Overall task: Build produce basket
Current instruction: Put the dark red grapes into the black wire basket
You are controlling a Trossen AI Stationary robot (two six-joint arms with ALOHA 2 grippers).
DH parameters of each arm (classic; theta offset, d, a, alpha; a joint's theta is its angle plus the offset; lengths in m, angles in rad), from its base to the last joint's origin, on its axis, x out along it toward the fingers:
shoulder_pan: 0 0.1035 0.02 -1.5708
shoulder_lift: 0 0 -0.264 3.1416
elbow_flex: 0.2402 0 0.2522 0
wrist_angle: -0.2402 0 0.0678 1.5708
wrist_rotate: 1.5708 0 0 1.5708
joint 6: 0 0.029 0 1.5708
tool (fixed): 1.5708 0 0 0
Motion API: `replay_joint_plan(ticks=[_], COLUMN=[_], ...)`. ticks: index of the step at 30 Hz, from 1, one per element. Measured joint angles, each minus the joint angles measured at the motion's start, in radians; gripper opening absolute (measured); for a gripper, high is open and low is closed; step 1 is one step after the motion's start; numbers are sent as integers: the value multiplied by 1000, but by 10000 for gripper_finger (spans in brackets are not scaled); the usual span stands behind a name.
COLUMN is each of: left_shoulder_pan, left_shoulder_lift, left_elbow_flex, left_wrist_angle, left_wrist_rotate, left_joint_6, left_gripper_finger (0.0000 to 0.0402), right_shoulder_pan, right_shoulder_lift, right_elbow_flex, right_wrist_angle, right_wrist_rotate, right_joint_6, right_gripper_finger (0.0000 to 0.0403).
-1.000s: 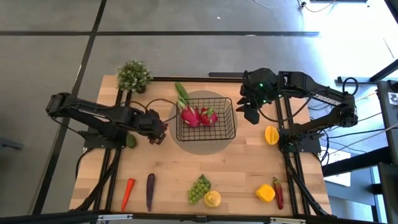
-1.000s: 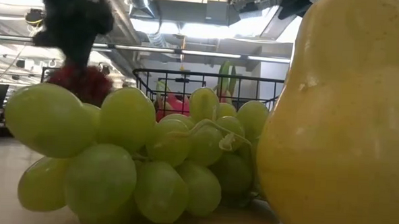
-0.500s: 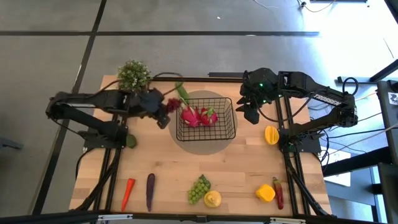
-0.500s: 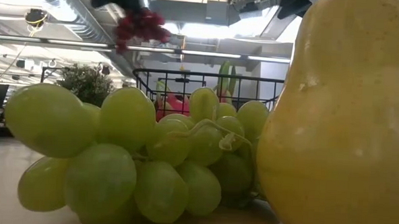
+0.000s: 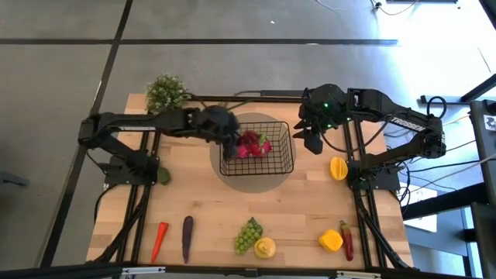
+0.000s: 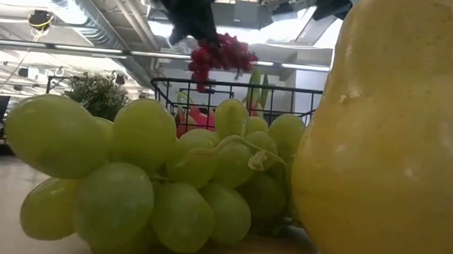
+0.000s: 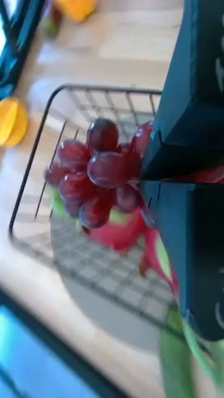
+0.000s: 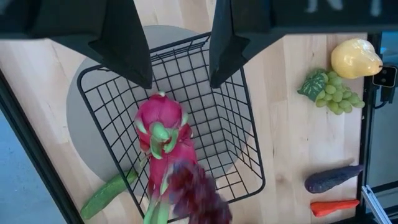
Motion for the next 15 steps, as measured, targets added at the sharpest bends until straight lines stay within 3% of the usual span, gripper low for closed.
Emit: replay_joint_plan(ticks=[4, 15], left_shoulder_pan=[9, 20], left_shoulder_lift=[58, 91], left_elbow_flex=[-1, -2], left_wrist_angle=[19, 155], left_wrist_rotate=[109, 202], left_joint_6=[81, 157], left_gripper_finger=[0, 0], right_shoulder_pan=[0, 0], right_shoulder_lift=[0, 0], right_elbow_flex=[0, 0], right_wrist_angle=[0, 0], right_wrist_rotate=[0, 0], right_joint_6=[-3, -24], right_gripper_finger=[149, 149])
